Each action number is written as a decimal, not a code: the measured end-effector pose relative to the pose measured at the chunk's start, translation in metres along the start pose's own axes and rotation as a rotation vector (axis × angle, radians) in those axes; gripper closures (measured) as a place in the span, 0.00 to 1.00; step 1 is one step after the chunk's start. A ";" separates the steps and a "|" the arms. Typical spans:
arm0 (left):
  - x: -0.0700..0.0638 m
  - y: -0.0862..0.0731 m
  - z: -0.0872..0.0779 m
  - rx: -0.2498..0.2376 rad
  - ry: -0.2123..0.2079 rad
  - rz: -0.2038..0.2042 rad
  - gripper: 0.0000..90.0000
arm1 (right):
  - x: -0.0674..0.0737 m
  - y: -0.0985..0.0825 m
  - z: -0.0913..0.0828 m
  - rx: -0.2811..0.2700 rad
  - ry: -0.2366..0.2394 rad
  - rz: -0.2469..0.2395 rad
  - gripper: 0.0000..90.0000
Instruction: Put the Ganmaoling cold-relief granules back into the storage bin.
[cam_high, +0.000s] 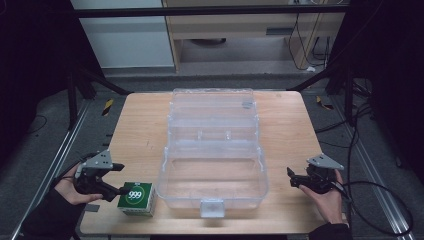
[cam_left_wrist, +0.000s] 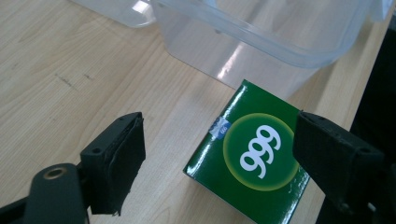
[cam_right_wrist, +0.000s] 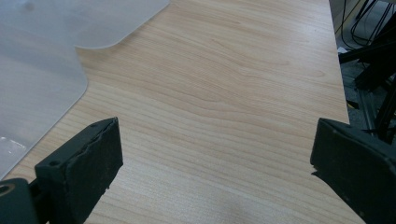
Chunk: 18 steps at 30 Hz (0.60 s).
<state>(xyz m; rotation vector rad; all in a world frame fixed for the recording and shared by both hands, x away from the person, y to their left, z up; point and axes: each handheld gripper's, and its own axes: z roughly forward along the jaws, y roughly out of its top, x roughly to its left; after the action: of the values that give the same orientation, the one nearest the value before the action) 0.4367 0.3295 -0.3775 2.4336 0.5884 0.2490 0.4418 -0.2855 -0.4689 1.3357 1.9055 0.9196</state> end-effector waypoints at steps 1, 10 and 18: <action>-0.001 0.001 0.000 0.013 -0.005 0.019 0.17 | 0.000 0.000 0.000 0.001 0.000 0.000 0.03; -0.006 0.007 -0.001 0.067 -0.037 0.097 0.14 | 0.000 0.000 0.000 0.002 0.008 -0.005 0.03; -0.012 0.010 0.006 0.119 -0.078 0.158 0.10 | 0.001 0.000 0.001 0.013 0.013 -0.012 0.02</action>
<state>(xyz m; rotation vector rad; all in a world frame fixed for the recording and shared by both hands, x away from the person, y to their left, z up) 0.4312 0.3134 -0.3769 2.5955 0.3864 0.1876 0.4420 -0.2848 -0.4696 1.3280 1.9299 0.9134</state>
